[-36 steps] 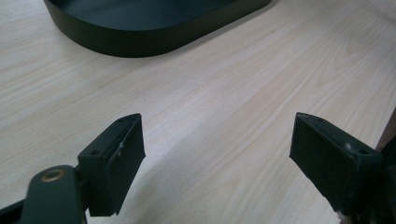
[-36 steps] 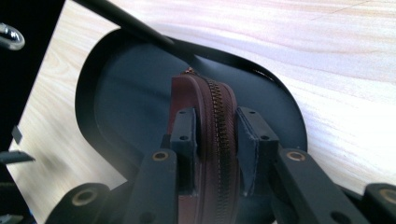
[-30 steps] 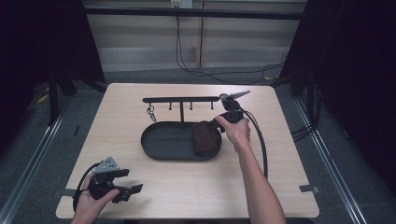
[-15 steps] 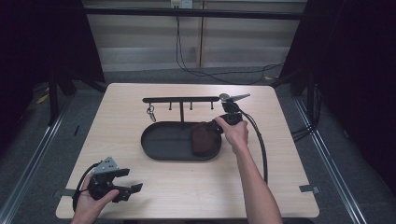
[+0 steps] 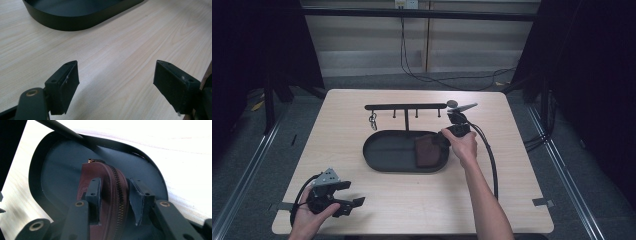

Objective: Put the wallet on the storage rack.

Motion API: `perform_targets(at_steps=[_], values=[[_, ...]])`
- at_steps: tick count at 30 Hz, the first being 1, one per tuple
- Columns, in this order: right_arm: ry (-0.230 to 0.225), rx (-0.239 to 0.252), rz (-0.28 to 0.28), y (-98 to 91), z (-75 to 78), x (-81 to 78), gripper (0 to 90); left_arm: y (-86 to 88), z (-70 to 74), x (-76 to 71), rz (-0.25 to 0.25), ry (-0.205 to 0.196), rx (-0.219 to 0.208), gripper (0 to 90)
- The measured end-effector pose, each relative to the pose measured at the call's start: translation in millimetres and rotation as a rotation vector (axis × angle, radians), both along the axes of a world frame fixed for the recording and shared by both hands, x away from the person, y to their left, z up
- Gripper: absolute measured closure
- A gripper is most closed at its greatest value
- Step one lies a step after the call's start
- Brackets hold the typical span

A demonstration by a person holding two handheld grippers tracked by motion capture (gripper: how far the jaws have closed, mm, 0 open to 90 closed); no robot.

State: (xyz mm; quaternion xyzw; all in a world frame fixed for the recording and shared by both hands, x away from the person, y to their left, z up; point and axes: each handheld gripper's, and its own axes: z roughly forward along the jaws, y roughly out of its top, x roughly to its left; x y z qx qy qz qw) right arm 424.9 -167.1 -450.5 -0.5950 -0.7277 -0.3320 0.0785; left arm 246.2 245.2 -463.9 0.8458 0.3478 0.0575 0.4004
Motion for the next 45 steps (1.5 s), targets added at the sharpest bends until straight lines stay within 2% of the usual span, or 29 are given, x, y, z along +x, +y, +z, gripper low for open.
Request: perform_targets(at_steps=[3, 7, 11, 14, 15, 16, 18, 23, 24, 28, 35, 41, 43, 45], values=[[-0.008, -0.003, -0.022, -0.7, 0.0, 0.1, 61.3, 0.1, 0.5, -0.1, -0.006, -0.002, -0.003, 20.3], [-0.019, -0.006, -0.018, -0.2, 0.6, 0.0, 60.4, 0.8, 0.2, 1.6, 0.006, 0.000, -0.005, 20.3], [-0.031, 0.002, -0.015, -0.5, -0.4, -0.2, 54.5, -0.4, 0.7, 1.9, 0.001, -0.001, -0.010, 20.0], [-0.041, -0.005, -0.007, 0.3, -0.7, -1.2, 44.6, -0.8, 0.3, 2.2, 0.004, 0.004, -0.008, 19.4], [-0.056, -0.007, -0.003, -0.3, -0.1, -1.9, 36.8, -0.8, 0.4, 2.2, 0.004, 0.005, -0.009, 19.4], [-0.056, -0.007, -0.003, -0.3, -0.1, -1.9, 36.8, -0.5, 0.5, 2.4, 0.004, 0.003, -0.012, 19.4], [-0.075, -0.017, -0.002, -0.8, 1.3, -2.6, 27.7, -0.3, 0.4, 2.4, 0.006, 0.004, -0.010, 19.2], [-0.111, -0.016, 0.011, -3.1, 6.0, -7.4, 19.5, -0.3, -0.2, 2.9, 0.006, 0.006, -0.009, 19.0], [-0.124, -0.011, 0.017, -4.1, 8.0, -9.5, 15.0, -0.1, -0.3, 2.9, 0.006, 0.007, -0.010, 18.8], [-0.133, -0.050, 0.021, -4.6, 10.6, -12.1, 14.4, 1.1, -0.5, 2.9, 0.028, 0.010, -0.006, 19.5], [-0.180, -0.025, 0.042, -8.9, 17.2, -22.4, 14.4, 4.3, -1.0, 3.2, 0.045, 0.013, -0.020, 18.6], [-0.210, -0.039, 0.037, -19.4, 17.8, -35.5, 14.4, 5.0, -1.8, 3.8, 0.051, 0.020, -0.025, 17.3], [-0.241, -0.050, 0.037, -22.8, 19.1, -41.9, 14.3, 5.4, -1.8, 4.0, 0.053, 0.026, -0.029, 17.2], [-0.237, -0.050, 0.032, -26.8, 18.9, -46.9, 14.3, 5.9, -1.6, 4.2, 0.049, 0.027, -0.035, 16.9]])
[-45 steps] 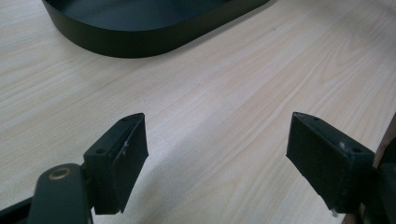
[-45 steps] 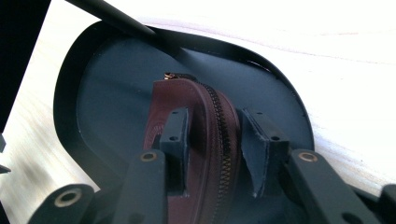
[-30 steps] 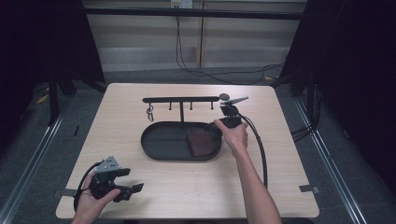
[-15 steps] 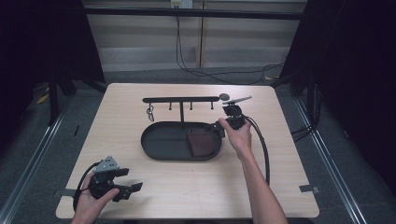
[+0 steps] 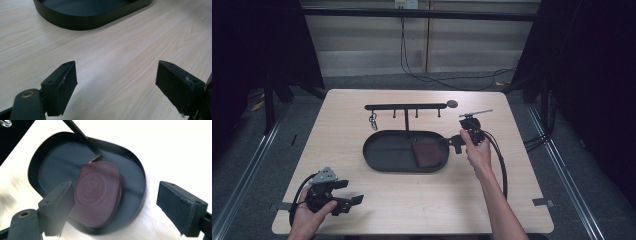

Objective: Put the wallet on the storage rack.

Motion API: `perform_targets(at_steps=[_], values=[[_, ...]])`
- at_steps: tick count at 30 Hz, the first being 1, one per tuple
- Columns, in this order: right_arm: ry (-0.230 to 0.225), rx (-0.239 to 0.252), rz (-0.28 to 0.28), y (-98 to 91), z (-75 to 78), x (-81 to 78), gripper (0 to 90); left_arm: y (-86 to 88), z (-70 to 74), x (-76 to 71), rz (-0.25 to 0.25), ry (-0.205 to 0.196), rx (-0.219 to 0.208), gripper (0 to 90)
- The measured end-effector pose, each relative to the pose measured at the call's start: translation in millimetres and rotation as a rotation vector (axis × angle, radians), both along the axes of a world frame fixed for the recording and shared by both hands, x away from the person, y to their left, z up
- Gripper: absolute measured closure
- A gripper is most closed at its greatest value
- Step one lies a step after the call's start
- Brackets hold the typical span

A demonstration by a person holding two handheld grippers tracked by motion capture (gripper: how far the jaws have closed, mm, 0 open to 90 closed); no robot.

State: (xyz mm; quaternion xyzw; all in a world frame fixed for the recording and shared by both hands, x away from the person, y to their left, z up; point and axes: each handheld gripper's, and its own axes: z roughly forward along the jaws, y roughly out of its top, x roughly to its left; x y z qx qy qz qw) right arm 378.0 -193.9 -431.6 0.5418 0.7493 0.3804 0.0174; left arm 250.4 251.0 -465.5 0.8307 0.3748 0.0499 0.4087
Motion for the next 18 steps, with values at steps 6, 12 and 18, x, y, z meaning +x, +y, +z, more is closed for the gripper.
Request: perform_targets(at_steps=[6, 12, 18], values=[[-0.022, -0.024, -0.004, -13.5, -1.2, -19.9, 14.4, 0.9, 0.0, 0.5, 0.009, 0.004, -0.001, 16.9], [-0.051, -0.039, -0.004, -22.6, 0.9, -35.2, 14.5, 0.3, 0.2, -0.3, 0.004, 0.000, 0.003, 16.9], [-0.078, -0.045, -0.003, -33.4, 0.4, -55.2, 15.2, 1.2, -0.3, 0.2, 0.013, -0.003, 0.012, 17.1]])
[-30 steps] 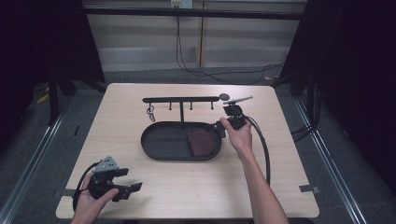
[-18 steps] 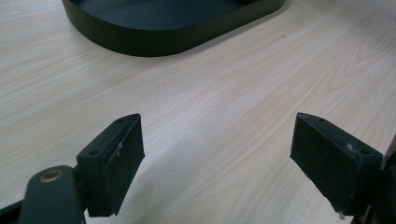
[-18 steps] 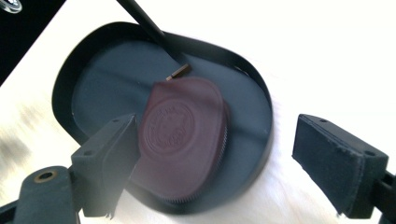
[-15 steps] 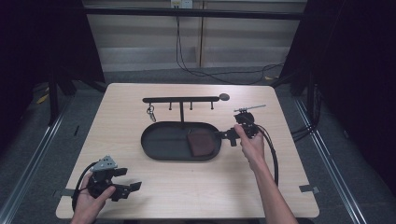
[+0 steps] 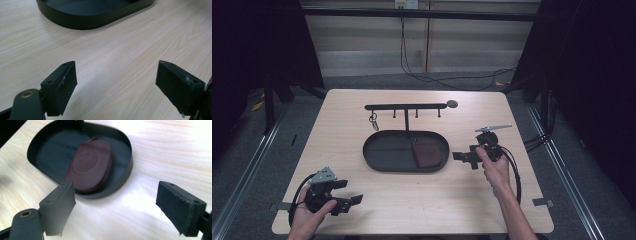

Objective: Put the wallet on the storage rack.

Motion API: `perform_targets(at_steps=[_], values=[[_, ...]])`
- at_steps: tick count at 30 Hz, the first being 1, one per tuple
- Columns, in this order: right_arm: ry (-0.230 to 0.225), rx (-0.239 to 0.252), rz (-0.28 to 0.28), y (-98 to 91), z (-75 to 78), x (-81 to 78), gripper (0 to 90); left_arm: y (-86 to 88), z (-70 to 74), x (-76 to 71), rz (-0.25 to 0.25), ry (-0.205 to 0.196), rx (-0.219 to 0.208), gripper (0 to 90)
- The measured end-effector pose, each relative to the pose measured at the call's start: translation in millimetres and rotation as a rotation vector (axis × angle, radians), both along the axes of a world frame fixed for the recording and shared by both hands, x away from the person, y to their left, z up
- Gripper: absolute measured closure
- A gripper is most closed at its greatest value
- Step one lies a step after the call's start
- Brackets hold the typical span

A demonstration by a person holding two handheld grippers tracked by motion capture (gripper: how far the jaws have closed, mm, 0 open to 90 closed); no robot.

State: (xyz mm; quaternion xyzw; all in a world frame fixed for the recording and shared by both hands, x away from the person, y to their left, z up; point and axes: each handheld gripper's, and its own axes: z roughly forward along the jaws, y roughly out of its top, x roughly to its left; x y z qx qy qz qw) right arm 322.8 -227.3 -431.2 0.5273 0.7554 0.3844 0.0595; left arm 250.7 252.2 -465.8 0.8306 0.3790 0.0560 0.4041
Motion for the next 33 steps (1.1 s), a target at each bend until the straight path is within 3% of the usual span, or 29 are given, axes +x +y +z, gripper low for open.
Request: perform_targets(at_steps=[4, 10, 17, 25, 33], values=[[-0.013, -0.008, -0.007, -9.1, -3.7, -12.6, 15.2, -2.7, -0.5, 0.3, 0.005, 0.003, 0.007, 17.3], [0.010, -0.011, -0.024, -24.0, -10.6, -31.2, 15.6, -2.3, -1.0, 0.6, 0.005, 0.003, 0.006, 17.3], [-0.014, -0.055, -0.048, -39.2, -18.5, -55.7, 15.7, -1.9, -1.0, 0.2, 0.006, 0.006, 0.005, 17.3], [-0.033, -0.040, -0.086, -57.8, -36.9, -84.4, 15.7, -2.5, -1.1, -0.8, 0.003, 0.007, 0.010, 17.3], [-0.002, -0.054, -0.133, -71.4, -55.2, -92.8, 15.7, -1.4, -0.3, -0.6, -0.002, 0.003, 0.003, 17.3]])
